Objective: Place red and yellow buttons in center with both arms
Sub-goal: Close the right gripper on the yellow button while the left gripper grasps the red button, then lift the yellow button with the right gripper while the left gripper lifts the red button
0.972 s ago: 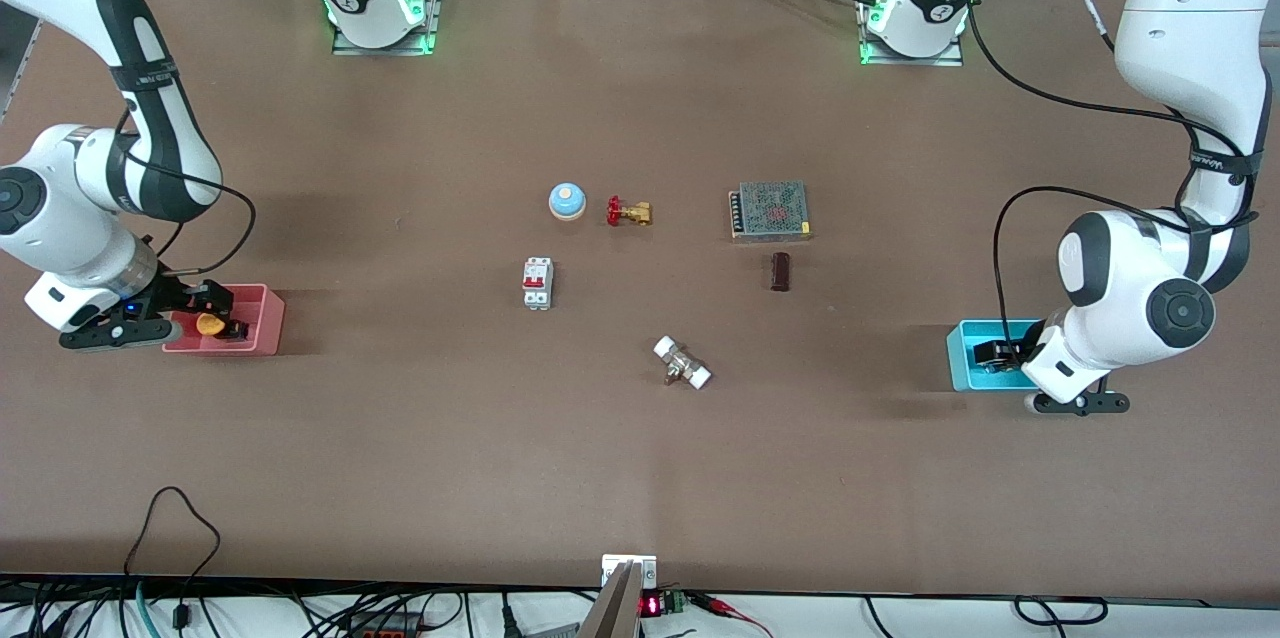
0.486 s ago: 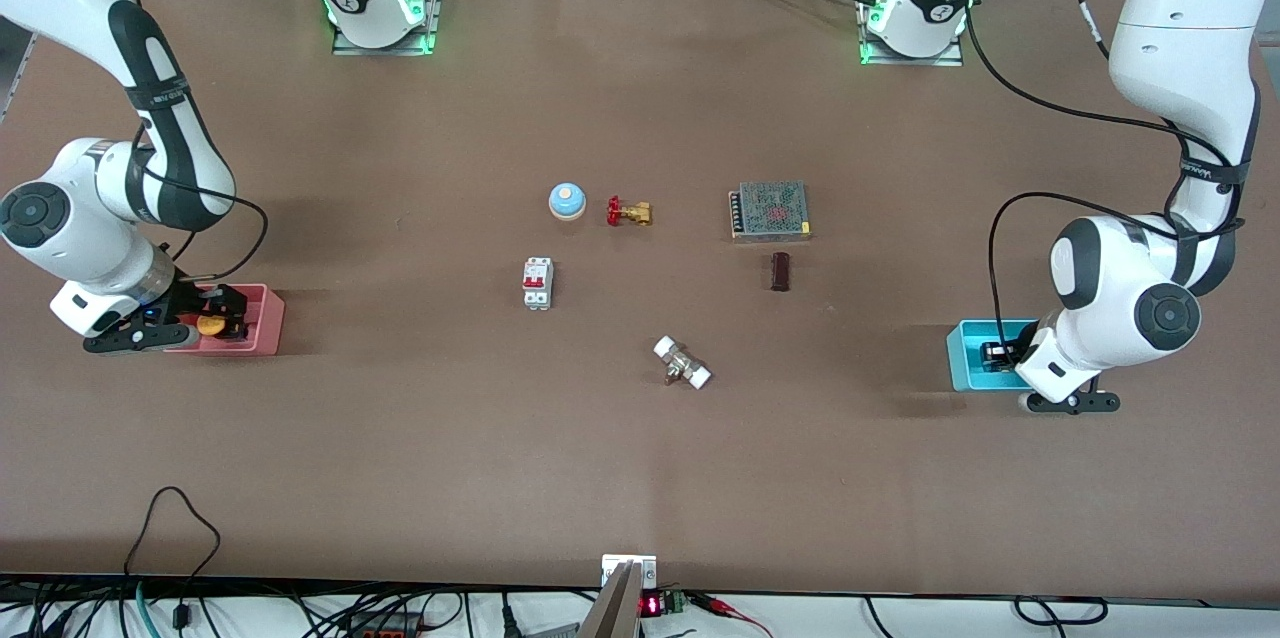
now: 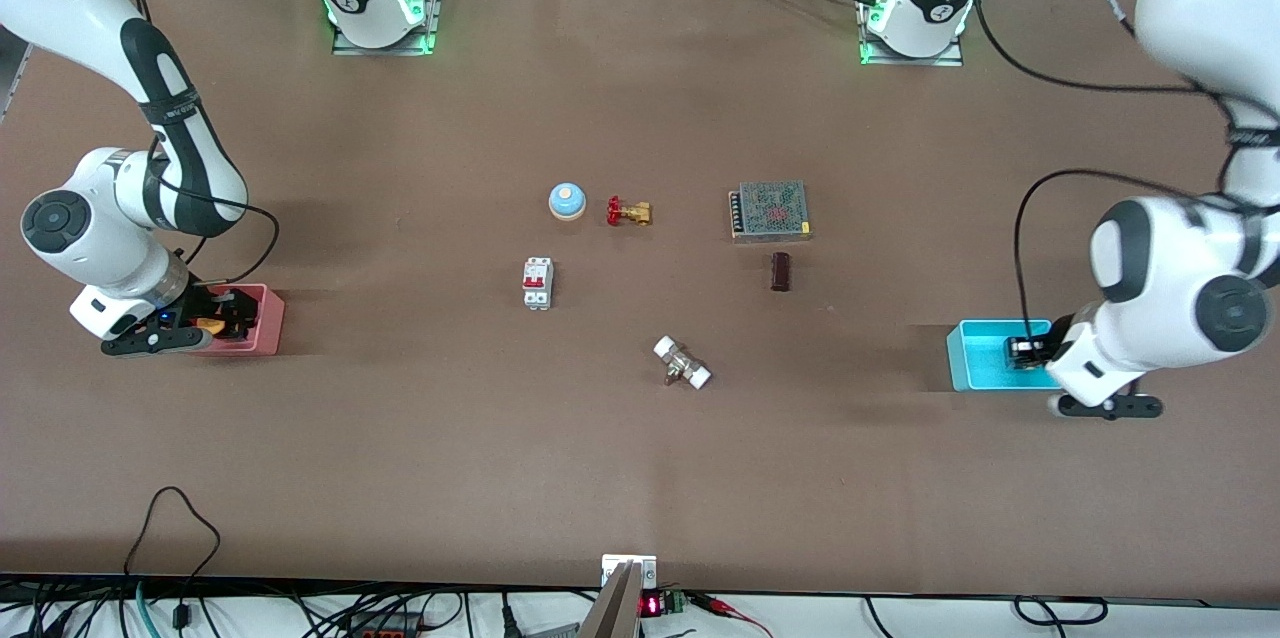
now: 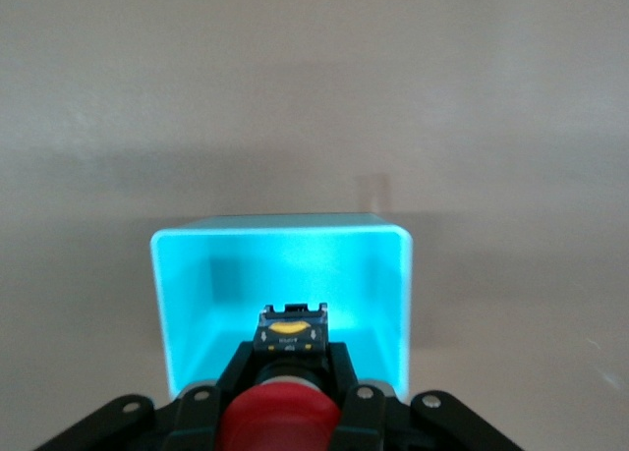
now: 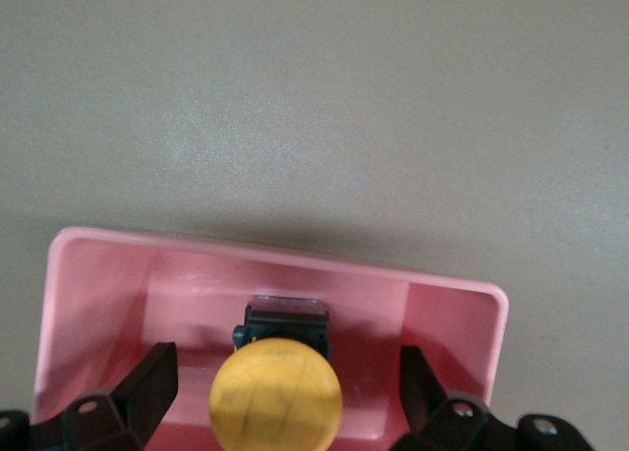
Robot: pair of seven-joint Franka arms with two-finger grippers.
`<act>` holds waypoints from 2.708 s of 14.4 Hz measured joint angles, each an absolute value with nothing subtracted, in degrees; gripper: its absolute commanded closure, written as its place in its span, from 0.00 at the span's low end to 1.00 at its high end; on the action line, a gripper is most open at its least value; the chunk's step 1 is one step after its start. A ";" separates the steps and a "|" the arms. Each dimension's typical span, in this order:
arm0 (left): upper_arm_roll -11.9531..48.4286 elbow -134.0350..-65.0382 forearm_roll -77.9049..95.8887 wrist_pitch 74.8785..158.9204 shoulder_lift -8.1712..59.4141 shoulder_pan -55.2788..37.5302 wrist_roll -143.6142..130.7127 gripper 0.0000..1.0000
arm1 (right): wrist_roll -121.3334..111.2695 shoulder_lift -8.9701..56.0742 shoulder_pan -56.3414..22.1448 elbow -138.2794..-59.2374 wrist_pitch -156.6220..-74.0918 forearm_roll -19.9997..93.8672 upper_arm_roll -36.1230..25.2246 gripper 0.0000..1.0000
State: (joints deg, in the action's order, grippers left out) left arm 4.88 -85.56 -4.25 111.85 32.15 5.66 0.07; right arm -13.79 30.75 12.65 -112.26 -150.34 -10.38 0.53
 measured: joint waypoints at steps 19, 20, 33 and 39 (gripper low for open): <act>4.76 -81.82 -4.31 124.64 46.40 -16.79 -23.64 0.00 | -13.70 20.31 12.68 -109.68 -129.79 -8.84 4.20 0.87; 4.74 -81.78 -4.31 124.64 46.40 -16.79 -23.68 0.00 | -13.64 17.58 12.61 -109.03 -125.08 -6.57 5.25 0.87; 3.39 -77.30 -4.47 102.70 27.57 -10.54 -12.06 0.00 | 16.32 25.22 -3.80 -109.81 -130.06 -7.31 9.62 0.85; 3.32 -77.46 -4.32 88.84 15.28 -4.09 -5.21 0.00 | 16.32 29.86 -4.80 -109.74 -134.50 -7.46 9.59 0.84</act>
State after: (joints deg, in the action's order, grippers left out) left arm 3.32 -77.46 -4.32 88.84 15.28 -4.09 -5.21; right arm 16.32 29.86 -4.80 -109.74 -134.50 -7.46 9.59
